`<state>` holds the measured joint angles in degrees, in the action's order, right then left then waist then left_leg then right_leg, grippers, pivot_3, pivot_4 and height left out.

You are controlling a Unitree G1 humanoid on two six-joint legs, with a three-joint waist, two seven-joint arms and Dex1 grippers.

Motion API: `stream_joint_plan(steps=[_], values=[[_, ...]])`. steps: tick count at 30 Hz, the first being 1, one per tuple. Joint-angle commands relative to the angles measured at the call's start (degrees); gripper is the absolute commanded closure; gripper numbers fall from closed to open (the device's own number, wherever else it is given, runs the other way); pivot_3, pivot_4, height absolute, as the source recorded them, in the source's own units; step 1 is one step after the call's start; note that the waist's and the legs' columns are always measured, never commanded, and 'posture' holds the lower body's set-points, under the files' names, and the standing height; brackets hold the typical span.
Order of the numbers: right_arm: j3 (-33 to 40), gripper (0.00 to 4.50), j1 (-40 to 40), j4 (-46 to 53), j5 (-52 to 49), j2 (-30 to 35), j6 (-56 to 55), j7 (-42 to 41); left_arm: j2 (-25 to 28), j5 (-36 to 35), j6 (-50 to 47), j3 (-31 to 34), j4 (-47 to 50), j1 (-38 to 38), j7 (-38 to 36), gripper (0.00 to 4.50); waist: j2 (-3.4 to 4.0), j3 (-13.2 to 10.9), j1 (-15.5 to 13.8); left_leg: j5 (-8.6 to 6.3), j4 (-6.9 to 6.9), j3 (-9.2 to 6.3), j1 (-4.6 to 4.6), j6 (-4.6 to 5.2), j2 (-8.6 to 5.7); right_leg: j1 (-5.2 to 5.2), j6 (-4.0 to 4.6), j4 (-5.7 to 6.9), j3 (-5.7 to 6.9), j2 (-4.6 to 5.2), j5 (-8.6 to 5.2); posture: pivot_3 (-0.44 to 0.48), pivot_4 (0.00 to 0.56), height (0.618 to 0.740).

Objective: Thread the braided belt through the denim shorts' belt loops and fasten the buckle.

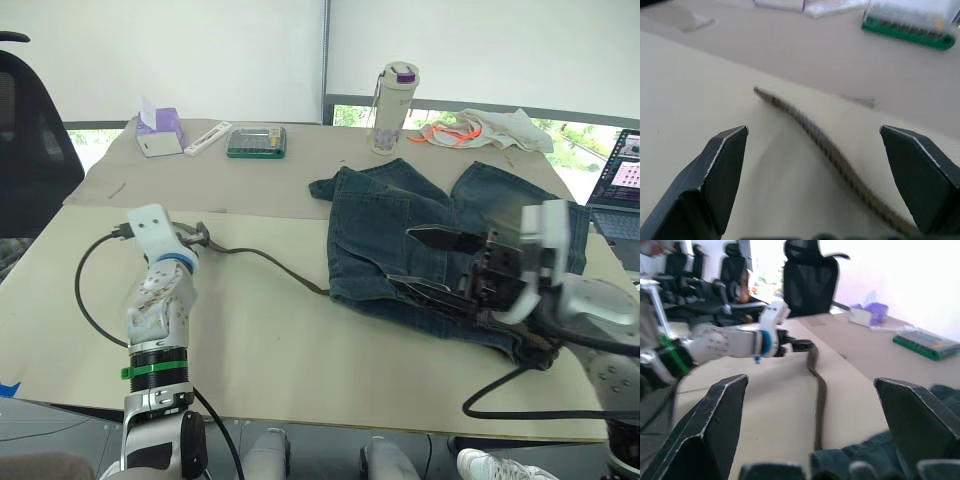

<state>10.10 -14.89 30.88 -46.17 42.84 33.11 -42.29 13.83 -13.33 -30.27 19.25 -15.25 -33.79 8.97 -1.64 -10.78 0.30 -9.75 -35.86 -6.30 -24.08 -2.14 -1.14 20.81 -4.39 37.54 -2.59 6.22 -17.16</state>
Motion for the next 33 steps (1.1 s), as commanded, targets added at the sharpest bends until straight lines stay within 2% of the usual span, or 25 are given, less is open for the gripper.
stream_joint_plan(steps=[1, 3, 6, 16, 17, 20, 23, 29, 31, 33], values=[[-1.62, 0.04, -0.25, -1.79, 5.78, 1.15, -2.21, -0.15, -0.43, 0.27, 1.58, -0.42, -6.15, -4.86, -0.42, 0.0, 0.0, 0.0, -0.09, 0.01, -0.05, 0.0, -0.17, -0.01, 0.0, 0.2, 0.0, 0.09, 0.0, 0.0, 0.01, 0.0, 0.15, 0.74], [-1.89, 0.04, -0.46, -2.16, 6.88, 0.67, -2.79, -0.55, -0.2, 0.13, 2.96, -0.14, -10.57, -7.06, -1.28, 0.0, 0.0, 0.0, -0.17, 0.07, -0.1, -0.02, -0.36, -0.11, -0.01, 0.45, 0.01, 0.28, 0.0, 0.0, 0.01, 0.0, 0.15, 0.74], [-1.9, 0.0, -0.38, -1.99, 8.02, -0.02, -3.22, -0.63, 0.41, 0.74, 6.71, 0.1, -17.38, -10.56, -1.88, 0.82, 0.0, 0.0, 0.11, 0.07, -0.06, -0.02, -0.32, -0.11, 0.0, 0.46, 0.0, 0.33, 0.0, 0.0, 0.01, 0.0, 0.15, 0.74], [-0.62, 0.0, 1.04, -0.66, 9.86, -1.58, -3.65, 0.51, 1.67, 1.41, 13.41, 1.19, -23.25, -11.25, -0.91, 4.25, 0.0, 0.0, 0.83, 0.09, -0.05, -0.01, -0.22, -0.12, 0.02, 0.45, 0.0, 0.46, 0.0, 0.0, 0.01, 0.0, 0.15, 0.74], [-0.56, 0.0, 1.12, -0.52, 9.88, -1.75, -3.6, 0.61, 1.8, 1.58, 14.37, 1.03, -23.49, -11.09, -1.08, 4.48, 0.0, 0.0, 0.83, 0.09, -0.05, -0.01, -0.22, -0.13, 0.02, 0.45, 0.0, 0.46, 0.0, 0.0, 0.01, 0.0, 0.15, 0.74], [-0.62, 0.0, 1.31, -0.32, 9.99, -2.31, -3.52, 0.83, 2.15, 1.04, 17.12, 2.01, -25.02, -11.15, -0.59, 4.48, 0.0, 0.0, 0.83, 0.09, -0.04, -0.01, -0.23, -0.12, 0.02, 0.46, 0.0, 0.46, 0.0, 0.0, 0.01, 0.0, 0.15, 0.74], [-0.91, 0.0, 1.77, -0.01, 9.38, -3.05, -3.21, 0.76, 5.33, 3.41, 21.88, 2.16, -27.97, -11.52, 2.63, 4.48, -0.01, 0.0, 1.33, 0.09, -0.04, -0.01, -0.23, -0.12, 0.03, 0.47, 0.0, 0.47, 0.0, 0.0, 0.01, 0.0, 0.15, 0.74], [-0.4, 0.0, 2.19, 0.94, 8.28, -4.31, -2.28, 1.89, 19.04, 11.65, 28.57, 1.28, -38.29, -11.28, 15.31, 4.48, -0.02, 0.0, 2.72, 0.09, 0.0, -0.02, -0.18, -0.12, 0.09, 0.54, 0.0, 0.57, -0.01, -0.05, 0.01, 0.0, 0.15, 0.74], [-0.26, 0.0, 2.44, 1.1, 8.24, -4.37, -2.21, 2.16, 21.62, 12.74, 30.35, 0.56, -40.67, -11.57, 16.35, 4.48, -0.02, 0.0, 2.58, 0.09, 0.0, -0.03, -0.16, -0.12, 0.1, 0.55, 0.0, 0.59, 0.0, -0.05, 0.01, 0.0, 0.15, 0.74], [0.1, 0.0, 2.61, 1.43, 7.63, -4.98, -1.94, 3.01, 21.62, 12.89, 35.37, -1.53, -41.02, -13.22, 10.45, 4.48, -0.02, 0.0, 2.14, 0.09, -0.01, -0.03, -0.16, -0.13, 0.09, 0.52, 0.0, 0.58, 0.01, -0.05, 0.01, 0.0, 0.15, 0.74]])
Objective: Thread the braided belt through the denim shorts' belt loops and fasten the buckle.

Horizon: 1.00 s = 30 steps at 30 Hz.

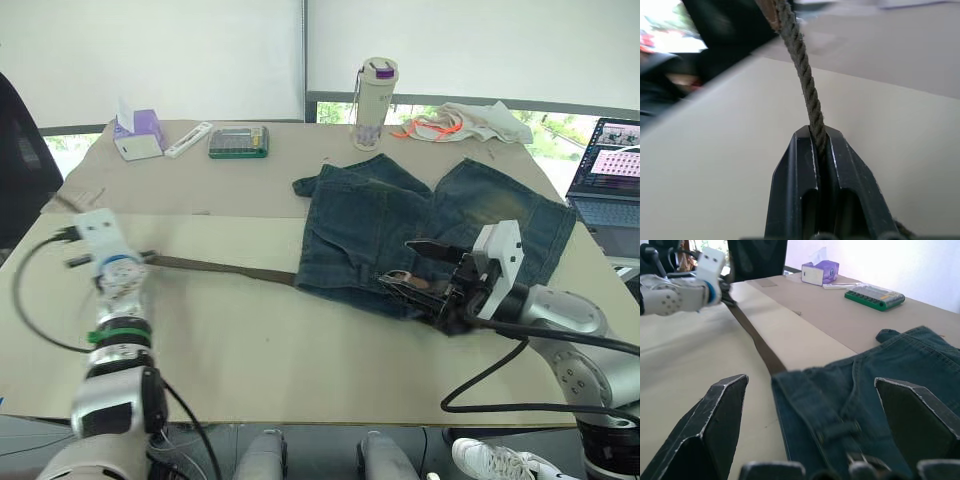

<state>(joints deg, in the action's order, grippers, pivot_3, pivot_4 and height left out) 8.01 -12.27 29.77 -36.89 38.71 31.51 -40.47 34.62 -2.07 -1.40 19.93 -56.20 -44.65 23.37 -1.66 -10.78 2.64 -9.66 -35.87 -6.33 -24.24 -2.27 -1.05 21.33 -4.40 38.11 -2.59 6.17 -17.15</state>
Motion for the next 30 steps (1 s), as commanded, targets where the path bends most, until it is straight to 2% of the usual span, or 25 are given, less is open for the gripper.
stream_joint_plan(steps=[1, 4, 7, 9, 12, 14, 16, 20, 25, 30], values=[[2.26, 0.0, -0.04, 2.71, -2.03, -1.18, -0.16, 1.56, 0.41, 2.02, 8.85, -3.82, 0.1, -3.14, -7.58, 4.48, 0.0, 0.0, -0.8, 0.0, -0.01, 0.0, -0.01, -0.01, 0.0, -0.01, 0.0, -0.01, 0.0, 0.0, 0.0, 0.0, 0.15, 0.74], [2.17, 0.0, -0.31, 3.42, -3.2, -2.02, 0.74, 2.63, -1.69, 2.58, 15.33, -7.75, 1.3, -4.49, -16.56, 4.48, -0.01, 0.01, -2.53, 0.04, -0.02, 0.0, -0.11, -0.08, -0.04, -0.04, 0.01, -0.09, 0.07, 0.03, 0.01, 0.0, 0.15, 0.74], [1.84, 0.0, -1.06, 4.12, -4.86, -3.01, 2.27, 4.25, -5.93, 3.62, 22.26, -14.44, 5.33, -4.94, -29.52, 4.48, -0.03, 0.02, -3.08, 0.04, -0.02, 0.01, -0.21, -0.09, -0.11, -0.03, 0.01, -0.24, 0.07, 0.1, 0.01, 0.0, 0.15, 0.74], [1.56, 0.0, -0.61, 4.82, -5.51, -2.33, 3.63, 4.33, -8.01, 3.25, 23.54, -16.27, 7.31, -4.6, -33.95, 4.48, -0.03, 0.02, -3.07, 0.04, -0.02, 0.01, -0.33, -0.09, -0.14, 0.04, 0.02, -0.27, 0.08, 0.13, 0.01, 0.0, 0.15, 0.74], [1.29, 0.0, -0.05, 6.28, -5.82, -1.27, 4.96, 4.58, -9.03, 4.13, 25.06, -19.83, 10.78, -3.59, -40.83, 4.48, -0.04, 0.02, -1.87, 0.04, -0.01, 0.01, -0.37, -0.08, -0.13, 0.12, 0.02, -0.23, 0.07, 0.12, 0.01, 0.0, 0.15, 0.74], [1.14, 0.0, -1.9, 7.02, -6.92, -2.99, 6.03, 8.0, -8.8, 5.36, 28.07, -23.95, 14.62, -1.63, -47.88, 4.48, -0.03, 0.02, -0.68, 0.05, 0.02, 0.02, -0.39, -0.07, -0.09, 0.33, 0.02, -0.03, 0.05, 0.09, 0.01, 0.0, 0.15, 0.74], [1.19, 0.0, -3.47, 7.45, -9.32, -5.48, 7.96, 11.87, -9.18, 5.7, 29.41, -25.85, 17.63, -0.48, -51.19, 4.48, -0.03, 0.02, 0.12, 0.06, 0.05, 0.02, -0.33, -0.06, -0.01, 0.35, 0.02, 0.09, 0.04, 0.04, 0.01, 0.0, 0.15, 0.74], [-0.54, 0.0, -4.39, 7.43, -10.68, -11.46, 11.43, 20.56, -7.56, 14.52, 37.98, -30.27, 19.3, -0.21, -47.74, 4.48, -0.03, 0.02, 0.23, 0.11, 0.04, 0.01, -0.23, -0.02, 0.04, 0.34, 0.03, 0.27, 0.02, -0.02, 0.02, 0.0, 0.15, 0.74], [1.49, 0.0, -7.21, 5.1, -22.23, -24.85, 17.39, 39.35, -8.77, 24.76, 44.1, -31.77, 21.89, 0.06, -35.91, 4.48, -0.03, 0.02, -0.17, 0.11, 0.01, 0.01, -0.31, -0.02, 0.0, 0.43, 0.03, 0.33, -0.01, 0.0, 0.02, 0.0, 0.15, 0.74], [4.08, 0.0, -9.1, 2.93, -33.33, -32.25, 16.97, 53.26, -9.28, 32.9, 47.27, -33.39, 23.87, 0.88, -26.9, 4.48, -0.02, 0.02, -0.23, 0.11, 0.0, 0.03, -0.47, -0.02, -0.02, 0.8, 0.03, 0.62, -0.01, 0.04, 0.02, 0.0, 0.15, 0.74]])
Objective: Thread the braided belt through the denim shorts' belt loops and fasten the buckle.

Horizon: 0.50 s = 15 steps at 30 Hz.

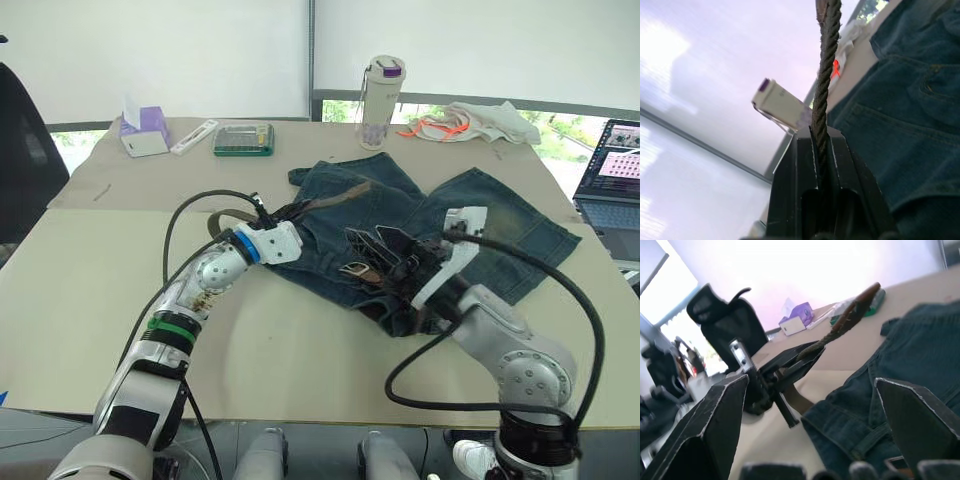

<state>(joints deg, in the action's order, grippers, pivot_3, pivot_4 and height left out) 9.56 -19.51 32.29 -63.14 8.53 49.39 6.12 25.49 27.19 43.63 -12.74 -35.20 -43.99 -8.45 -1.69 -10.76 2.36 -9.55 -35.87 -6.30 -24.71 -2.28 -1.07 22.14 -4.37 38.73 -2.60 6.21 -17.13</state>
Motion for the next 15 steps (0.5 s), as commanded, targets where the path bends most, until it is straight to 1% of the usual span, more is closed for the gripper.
stream_joint_plan(steps=[1, 3, 6, 7, 8, 9, 11, 15], values=[[3.03, 0.0, -2.7, -0.17, -9.2, -3.05, -1.63, 9.25, -0.04, 5.33, 2.7, -1.32, 3.56, 0.39, 6.05, 4.48, 0.0, 0.0, 0.08, 0.0, 0.0, 0.0, 0.0, 0.0, 0.0, 0.03, 0.0, 0.06, 0.0, 0.0, 0.0, 0.0, 0.15, 0.74], [3.58, 0.0, -4.11, -1.0, -11.92, -3.68, -2.51, 12.57, 0.17, 7.91, 3.16, -2.28, 4.44, 0.58, 7.94, 4.48, 0.01, 0.0, 0.25, 0.0, 0.0, 0.01, 0.01, 0.0, 0.01, 0.1, 0.0, 0.19, 0.0, 0.0, 0.0, 0.0, 0.15, 0.74], [3.2, 0.0, -4.99, -1.62, -14.08, -2.77, -2.4, 14.88, -0.07, 9.01, 3.22, -2.9, 4.47, 0.44, 9.55, 4.48, 0.03, 0.0, 0.41, 0.02, 0.02, 0.01, 0.05, 0.03, 0.02, 0.14, -0.01, 0.24, 0.01, -0.01, 0.0, 0.0, 0.15, 0.74], [3.11, 0.26, -5.11, -1.97, -14.58, -2.76, -2.64, 15.67, -0.13, 9.34, 3.37, -3.25, 4.53, 0.32, 9.78, 4.5, 0.03, 0.01, 0.44, 0.03, 0.03, 0.01, 0.06, 0.03, 0.03, 0.14, -0.01, 0.25, 0.01, -0.02, -0.01, 0.0, 0.15, 0.74], [3.14, 0.61, -5.2, -2.39, -14.9, -2.9, -3.09, 16.5, -0.22, 9.5, 3.46, -3.56, 4.56, 0.24, 9.92, 4.5, 0.03, 0.01, 0.45, 0.03, 0.03, 0.01, 0.06, 0.03, 0.03, 0.14, -0.01, 0.25, 0.01, -0.02, -0.01, 0.0, 0.15, 0.74], [3.05, 0.75, -5.28, -2.55, -15.11, -2.75, -3.26, 16.57, -0.31, 9.49, 3.55, -3.79, 4.59, 0.23, 9.95, 4.5, 0.03, 0.01, 0.43, 0.03, 0.03, 0.01, 0.06, 0.03, 0.03, 0.14, -0.01, 0.25, 0.01, -0.02, -0.01, 0.0, 0.15, 0.74], [2.8, 1.55, -5.39, -2.63, -15.28, -2.35, -3.58, 16.8, -0.38, 9.24, 3.53, -3.97, 4.62, 0.32, 10.03, 4.5, 0.03, 0.01, 0.36, 0.03, 0.02, 0.01, 0.05, 0.03, 0.02, 0.14, -0.01, 0.24, 0.01, -0.02, -0.01, 0.0, 0.15, 0.74], [2.59, 2.91, -5.03, -2.63, -15.69, -1.85, -4.77, 17.49, -0.41, 8.27, 3.52, -3.97, 4.35, 0.57, 9.87, 4.5, 0.03, 0.01, 0.4, 0.03, 0.02, 0.02, 0.05, 0.04, 0.02, 0.14, -0.02, 0.24, 0.01, -0.02, -0.01, 0.0, 0.15, 0.74]])
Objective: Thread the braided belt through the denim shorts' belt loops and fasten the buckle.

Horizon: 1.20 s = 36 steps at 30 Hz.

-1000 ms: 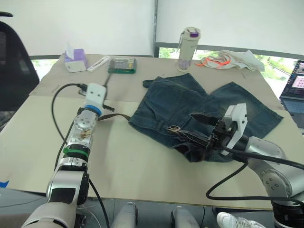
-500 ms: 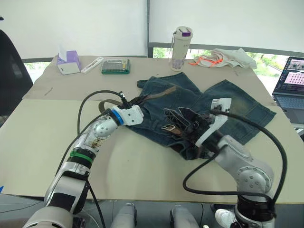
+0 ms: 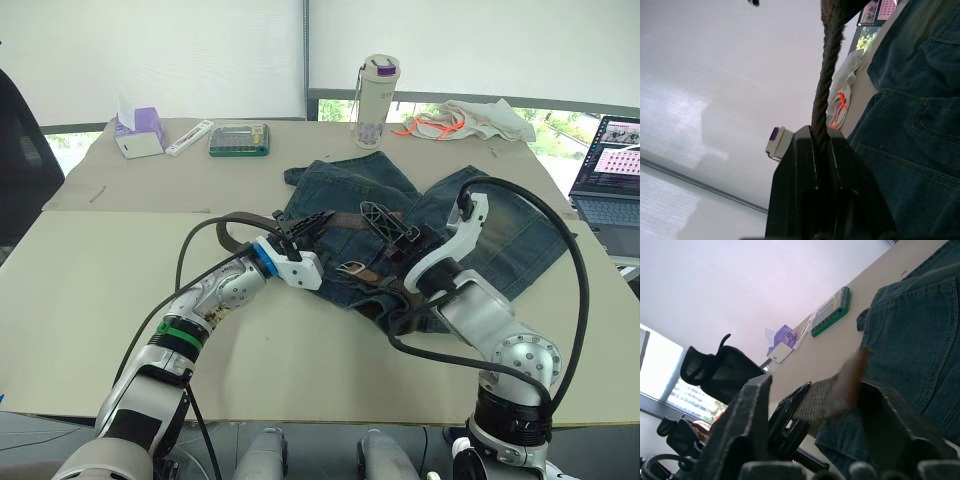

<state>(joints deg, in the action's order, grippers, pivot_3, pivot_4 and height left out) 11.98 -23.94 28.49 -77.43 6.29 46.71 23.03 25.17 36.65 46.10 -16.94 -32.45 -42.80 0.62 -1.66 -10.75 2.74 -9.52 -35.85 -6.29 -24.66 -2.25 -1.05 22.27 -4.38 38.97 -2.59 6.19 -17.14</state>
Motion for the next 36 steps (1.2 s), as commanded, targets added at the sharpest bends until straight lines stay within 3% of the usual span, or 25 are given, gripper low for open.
stream_joint_plan(steps=[1, 3, 5, 10, 13, 16, 17, 19, 25, 29, 36], values=[[0.14, 3.29, -0.56, 1.08, -1.41, 0.43, -2.46, 0.68, 0.0, -1.22, 1.26, 0.1, 1.56, -0.62, 0.61, 4.5, 0.0, 0.0, 0.02, 0.0, 0.0, 0.0, 0.0, 0.0, 0.0, 0.0, 0.0, 0.0, 0.0, 0.0, 0.0, 0.0, 0.15, 0.74], [-0.12, 3.97, -0.5, 0.95, -1.43, 0.73, -2.86, 0.75, 0.29, -2.35, 1.55, -0.31, 1.36, -0.43, -1.35, 4.5, 0.0, 0.0, 0.03, 0.0, 0.0, 0.0, 0.0, 0.0, 0.0, 0.0, 0.0, 0.0, 0.0, 0.0, 0.0, 0.0, 0.15, 0.74], [-0.42, 4.5, -0.39, 0.76, -1.28, 0.89, -3.19, 0.62, 0.91, -3.23, 1.89, -0.52, 1.71, -0.04, -3.01, 3.75, 0.0, 0.0, 0.04, 0.0, 0.0, 0.0, 0.0, 0.0, 0.0, 0.0, 0.0, 0.0, 0.0, 0.0, 0.0, 0.0, 0.15, 0.74], [-0.9, 4.5, -0.31, 0.17, 0.38, 0.73, -4.33, 0.15, 1.09, -8.56, 2.09, 1.04, 2.43, 0.9, -6.27, 2.06, 0.0, 0.0, 0.04, 0.0, 0.0, 0.0, 0.0, 0.01, 0.0, 0.0, 0.0, 0.0, 0.0, 0.0, 0.0, 0.0, 0.15, 0.74], [-1.07, 4.5, -0.53, -0.4, 3.0, 0.45, -6.25, -0.67, -0.26, -21.92, -3.4, 2.65, 5.13, 2.77, -15.91, 1.09, 0.01, 0.0, 0.07, 0.0, 0.0, 0.0, 0.0, 0.01, 0.01, 0.0, 0.0, 0.0, 0.0, 0.0, 0.0, 0.0, 0.15, 0.74], [-0.73, 4.5, -1.18, -1.47, 6.83, 0.17, -9.2, -2.21, -2.74, -45.34, -23.57, 7.03, 15.31, 5.34, -29.41, 0.13, 0.02, -0.01, 0.15, 0.0, -0.01, 0.0, -0.01, 0.01, 0.01, 0.0, 0.0, 0.0, -0.01, 0.0, 0.0, 0.0, 0.15, 0.74], [-0.69, 4.5, -1.32, -1.72, 7.61, 0.05, -9.8, -2.66, -2.99, -49.73, -28.29, 7.84, 17.71, 5.84, -32.44, 0.06, 0.02, -0.01, 0.21, 0.01, -0.01, 0.0, -0.02, 0.01, 0.02, 0.0, 0.0, -0.01, -0.01, 0.0, 0.0, 0.0, 0.15, 0.74], [-0.73, 4.5, -1.7, -2.34, 9.12, -0.26, -11.13, -3.94, -3.11, -65.76, -45.23, 9.64, 26.16, 7.23, -38.51, 0.06, 0.03, -0.01, 0.64, 0.01, -0.01, -0.01, -0.02, 0.02, 0.02, -0.01, 0.0, 0.0, -0.01, 0.0, 0.0, 0.0, 0.15, 0.74], [-2.17, 4.5, -3.21, -3.32, 11.39, -1.03, -12.25, -7.71, -3.05, -106.88, -85.78, 18.22, 37.1, 9.77, -39.17, 0.06, 0.06, 0.0, 1.62, 0.04, -0.03, -0.04, 0.01, 0.07, 0.04, -0.02, 0.0, 0.02, -0.01, 0.0, 0.0, 0.0, 0.15, 0.74], [-2.86, 4.5, -3.98, -2.64, 10.81, -1.51, -11.76, -9.49, -5.36, -115.54, -96.09, 20.0, 35.3, 9.9, -32.14, 0.06, 0.09, 0.0, 1.39, 0.1, -0.02, -0.04, 0.07, 0.16, 0.08, -0.03, 0.0, 0.07, -0.01, -0.06, 0.0, 0.0, 0.15, 0.74], [-4.43, 4.5, -2.32, -0.8, 8.3, -0.16, -9.37, -13.03, -15.18, -120.1, -97.22, 25.59, 27.83, 8.32, -20.98, 0.06, 0.1, 0.01, 0.94, 0.1, -0.03, -0.02, 0.05, 0.16, 0.06, -0.09, 0.01, 0.0, -0.02, -0.05, 0.0, 0.0, 0.15, 0.74]])
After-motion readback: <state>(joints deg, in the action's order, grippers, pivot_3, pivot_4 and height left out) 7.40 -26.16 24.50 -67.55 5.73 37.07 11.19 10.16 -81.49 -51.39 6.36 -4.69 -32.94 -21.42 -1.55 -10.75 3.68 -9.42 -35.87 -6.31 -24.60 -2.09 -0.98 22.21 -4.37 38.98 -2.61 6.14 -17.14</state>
